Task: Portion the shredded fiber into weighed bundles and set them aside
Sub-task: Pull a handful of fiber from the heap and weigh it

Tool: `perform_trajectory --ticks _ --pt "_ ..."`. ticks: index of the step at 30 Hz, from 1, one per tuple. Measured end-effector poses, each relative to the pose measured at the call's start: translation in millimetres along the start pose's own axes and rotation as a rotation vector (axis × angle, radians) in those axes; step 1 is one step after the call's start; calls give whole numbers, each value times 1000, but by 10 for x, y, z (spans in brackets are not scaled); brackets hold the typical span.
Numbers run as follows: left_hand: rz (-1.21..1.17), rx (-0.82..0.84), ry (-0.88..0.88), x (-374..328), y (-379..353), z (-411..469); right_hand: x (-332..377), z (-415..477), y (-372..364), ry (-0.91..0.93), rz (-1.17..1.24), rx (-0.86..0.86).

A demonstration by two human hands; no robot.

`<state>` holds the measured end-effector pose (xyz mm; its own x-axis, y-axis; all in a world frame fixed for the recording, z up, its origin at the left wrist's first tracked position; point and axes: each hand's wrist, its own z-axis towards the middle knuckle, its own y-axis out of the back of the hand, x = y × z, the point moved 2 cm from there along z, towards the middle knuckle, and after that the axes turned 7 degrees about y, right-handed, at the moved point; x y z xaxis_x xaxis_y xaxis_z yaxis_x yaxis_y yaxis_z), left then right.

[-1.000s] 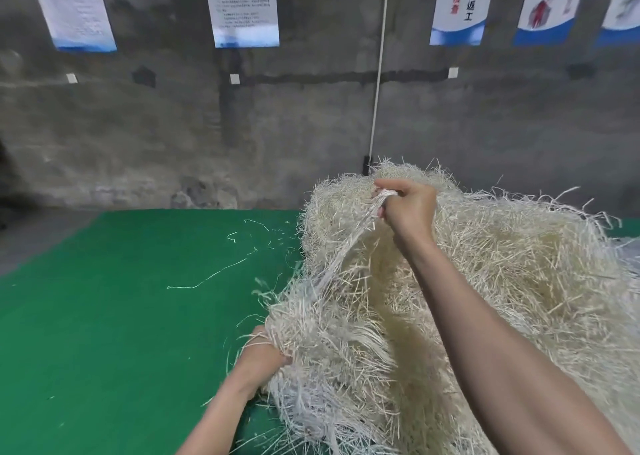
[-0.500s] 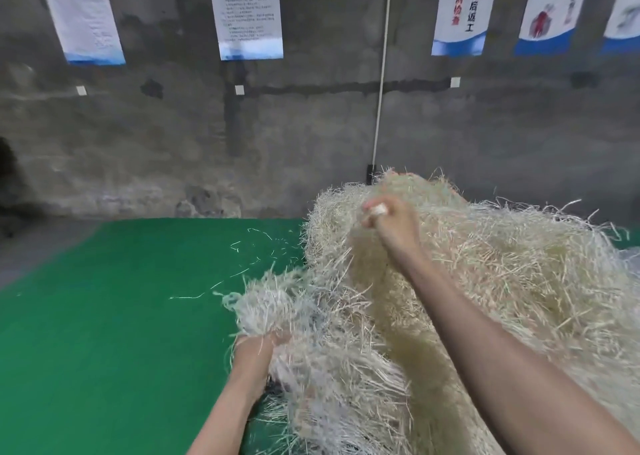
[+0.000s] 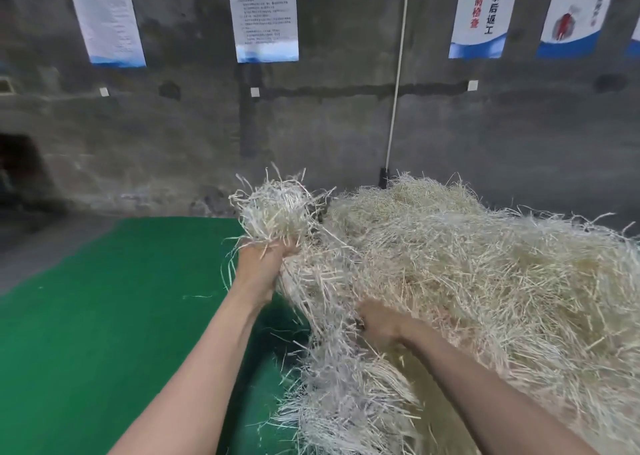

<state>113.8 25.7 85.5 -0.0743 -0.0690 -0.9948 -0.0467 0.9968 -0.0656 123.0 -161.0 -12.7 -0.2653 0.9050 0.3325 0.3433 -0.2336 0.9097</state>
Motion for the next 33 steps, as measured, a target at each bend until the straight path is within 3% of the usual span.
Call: perform_trajectory --ticks 4,9,12,15,17,18,21,22,23,25,27,28,31,33 --pt "-183 -72 98 174 -90 109 -308 -170 -319 -70 13 88" --pt "-345 -283 98 46 -6 256 -588 -406 -699 -180 -177 203" --pt "-395 -234 55 -152 -5 294 -411 -401 -740 -140 -250 287" --pt "-370 -164 74 -127 -59 241 -71 -356 -464 -69 -134 287" --pt "-377 -151 107 -69 -66 212 118 -417 -78 17 -33 143" --pt "-395 -155 137 -56 -57 203 197 -479 164 68 59 -11" --pt "-536 -114 169 -99 -12 193 403 -739 708 153 650 -814" --pt "-616 -69 160 -133 -11 195 450 -768 738 184 866 -986" --pt "-700 -16 157 -166 -27 180 534 -742 685 199 1024 -981" --pt "-751 46 147 -124 -130 100 741 -600 455 241 1332 -707" --pt "-468 -6 142 98 -270 21 881 -460 328 262 1765 -504" --pt "-206 -50 99 218 -316 -34 928 -406 335 240 1880 -495" --pt "693 -56 -38 564 -336 -139 1032 -244 358 93 1699 -545" --pt "1077 -121 -74 579 -252 -180 1056 -159 271 -49 1616 -521"
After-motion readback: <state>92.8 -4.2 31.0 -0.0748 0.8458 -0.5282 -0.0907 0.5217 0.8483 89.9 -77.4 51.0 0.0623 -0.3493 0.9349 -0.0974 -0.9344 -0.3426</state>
